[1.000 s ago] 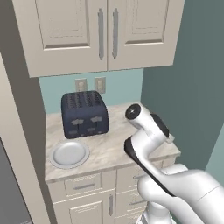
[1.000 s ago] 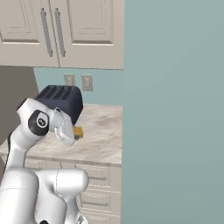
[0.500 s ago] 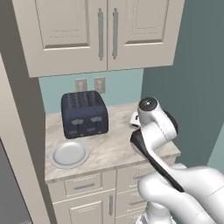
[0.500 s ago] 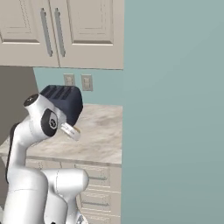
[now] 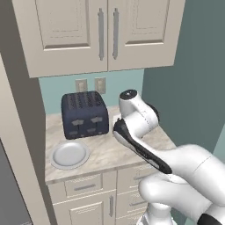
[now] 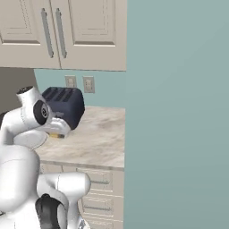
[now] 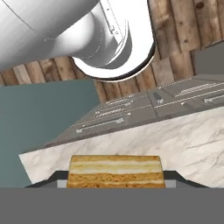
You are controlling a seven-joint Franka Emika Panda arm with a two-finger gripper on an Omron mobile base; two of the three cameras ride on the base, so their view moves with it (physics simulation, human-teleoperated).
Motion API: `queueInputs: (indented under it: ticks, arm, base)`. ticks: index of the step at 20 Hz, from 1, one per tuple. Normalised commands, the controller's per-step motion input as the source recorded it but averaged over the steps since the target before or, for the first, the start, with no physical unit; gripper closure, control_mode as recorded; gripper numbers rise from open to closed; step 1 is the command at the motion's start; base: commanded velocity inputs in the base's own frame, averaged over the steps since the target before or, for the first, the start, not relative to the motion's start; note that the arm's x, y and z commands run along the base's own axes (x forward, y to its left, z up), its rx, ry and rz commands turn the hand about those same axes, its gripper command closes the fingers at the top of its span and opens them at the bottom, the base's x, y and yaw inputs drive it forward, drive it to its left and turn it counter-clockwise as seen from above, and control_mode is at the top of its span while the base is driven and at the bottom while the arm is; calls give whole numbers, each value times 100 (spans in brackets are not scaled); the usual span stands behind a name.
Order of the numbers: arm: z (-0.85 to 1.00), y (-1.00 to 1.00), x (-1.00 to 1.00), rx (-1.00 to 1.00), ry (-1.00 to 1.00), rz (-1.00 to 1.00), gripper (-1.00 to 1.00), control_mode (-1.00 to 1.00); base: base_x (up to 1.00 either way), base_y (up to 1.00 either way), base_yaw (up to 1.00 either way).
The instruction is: Take the baked cake out of the oven and place it on the plate for cooling. Then close the oven door.
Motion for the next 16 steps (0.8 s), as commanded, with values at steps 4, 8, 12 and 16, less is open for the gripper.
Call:
queueInputs:
  ticks: [4, 8, 12, 16]
  arm:
    - [15, 33, 34, 0, 24, 23, 100, -100]
    - [10, 39, 20, 8, 27, 40, 100, -100]
    - [-1, 40, 14, 13, 21, 55, 100, -100]
    - [-10, 51, 16, 12, 15, 60, 100, -100]
  base:
    - [0, 0, 0]
    - [0, 0, 0]
    - [0, 0, 0]
    - [0, 0, 0]
